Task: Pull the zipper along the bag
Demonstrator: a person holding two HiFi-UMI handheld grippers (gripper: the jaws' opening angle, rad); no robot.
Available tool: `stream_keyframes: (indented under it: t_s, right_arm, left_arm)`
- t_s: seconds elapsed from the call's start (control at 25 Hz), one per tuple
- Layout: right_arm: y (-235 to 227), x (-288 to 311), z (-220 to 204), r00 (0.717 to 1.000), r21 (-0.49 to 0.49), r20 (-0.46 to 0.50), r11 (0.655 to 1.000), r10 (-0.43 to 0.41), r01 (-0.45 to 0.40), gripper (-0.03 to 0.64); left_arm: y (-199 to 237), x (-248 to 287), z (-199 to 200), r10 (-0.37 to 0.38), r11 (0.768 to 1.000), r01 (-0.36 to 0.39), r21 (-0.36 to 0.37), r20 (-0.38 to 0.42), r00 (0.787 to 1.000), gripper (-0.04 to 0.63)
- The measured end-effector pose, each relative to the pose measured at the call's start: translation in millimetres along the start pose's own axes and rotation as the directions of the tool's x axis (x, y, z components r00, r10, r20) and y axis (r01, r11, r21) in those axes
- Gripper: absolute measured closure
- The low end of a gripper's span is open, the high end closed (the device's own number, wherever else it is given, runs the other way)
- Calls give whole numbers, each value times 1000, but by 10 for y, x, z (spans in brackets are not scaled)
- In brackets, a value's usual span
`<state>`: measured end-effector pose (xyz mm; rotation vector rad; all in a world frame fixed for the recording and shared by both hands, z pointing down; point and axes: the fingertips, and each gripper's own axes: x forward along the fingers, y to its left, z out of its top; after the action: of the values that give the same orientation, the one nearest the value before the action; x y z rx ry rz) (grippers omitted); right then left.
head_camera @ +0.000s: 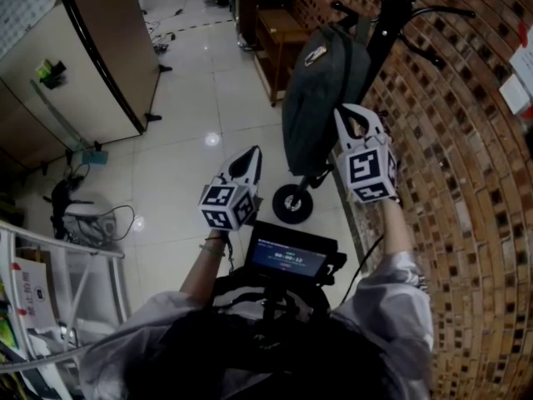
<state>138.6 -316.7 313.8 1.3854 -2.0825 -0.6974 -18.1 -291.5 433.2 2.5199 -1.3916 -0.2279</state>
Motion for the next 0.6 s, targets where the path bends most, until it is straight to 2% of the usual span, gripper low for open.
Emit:
stream_keyframes:
  t_s: [0.6]
  right_arm:
    - [218, -21, -74, 999, -12, 0, 999, 37, -37, 611]
  left_arm:
    - [-58, 15, -24, -7, 1000, 7, -4, -7, 1000, 588]
